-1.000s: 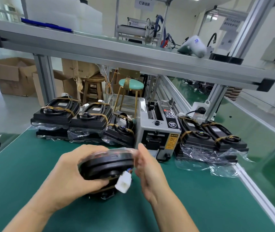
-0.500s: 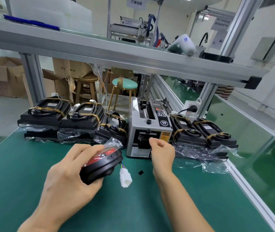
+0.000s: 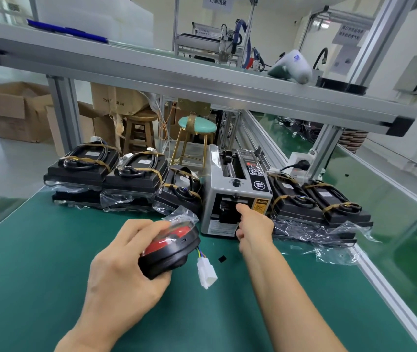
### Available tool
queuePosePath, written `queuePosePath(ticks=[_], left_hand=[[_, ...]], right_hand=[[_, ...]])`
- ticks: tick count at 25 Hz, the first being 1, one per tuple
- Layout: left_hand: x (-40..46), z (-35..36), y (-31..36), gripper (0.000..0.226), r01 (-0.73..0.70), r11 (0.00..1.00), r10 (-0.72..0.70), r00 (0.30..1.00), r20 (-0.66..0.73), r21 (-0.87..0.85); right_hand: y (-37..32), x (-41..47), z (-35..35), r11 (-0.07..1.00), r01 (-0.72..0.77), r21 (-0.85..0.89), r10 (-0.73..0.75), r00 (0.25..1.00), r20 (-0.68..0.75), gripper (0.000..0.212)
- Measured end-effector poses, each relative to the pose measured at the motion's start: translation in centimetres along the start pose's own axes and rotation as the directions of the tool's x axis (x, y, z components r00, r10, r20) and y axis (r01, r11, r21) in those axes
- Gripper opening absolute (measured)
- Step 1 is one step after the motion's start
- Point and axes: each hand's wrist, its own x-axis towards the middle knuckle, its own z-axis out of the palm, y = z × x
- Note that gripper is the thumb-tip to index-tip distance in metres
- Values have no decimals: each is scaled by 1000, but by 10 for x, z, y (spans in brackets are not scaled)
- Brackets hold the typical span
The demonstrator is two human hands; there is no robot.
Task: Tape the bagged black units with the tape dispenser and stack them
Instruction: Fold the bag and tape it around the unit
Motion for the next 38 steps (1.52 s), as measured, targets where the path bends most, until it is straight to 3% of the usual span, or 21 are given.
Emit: queuePosePath(ticks=[2,4,7,11,23,30,38], left_hand=[[2,0,-1,60,77,995,-80,996,-36,-67],[4,1,-2,66,140,985,-146,988,-51,-104],[0,4,2,69,141,985,-147,988,-53,-100],[-5,7,6,68,131,988,-136,989,-65,-81],[-9,13,13,66,150,986,-157,984,-89,-76],[-8,12,14,65,166,983,-174,980,-95,-82],[-8,12,14,66,160,984,-167,982,-93,-78]], right_hand=[[-4,-23,-13,996,85,8,-84,961,262,20],[-3,-54,-23,981,195,-3,-164,830,534,13],[4,-93,-29,971,234,39,-189,664,724,7],[7,-108,-28,961,262,83,-241,658,714,9],[17,-115,-26,942,334,-11,-241,702,670,21],[23,-115,-23,912,411,-16,-306,705,639,19],[26,-119,-19,828,556,-67,-424,700,575,33]])
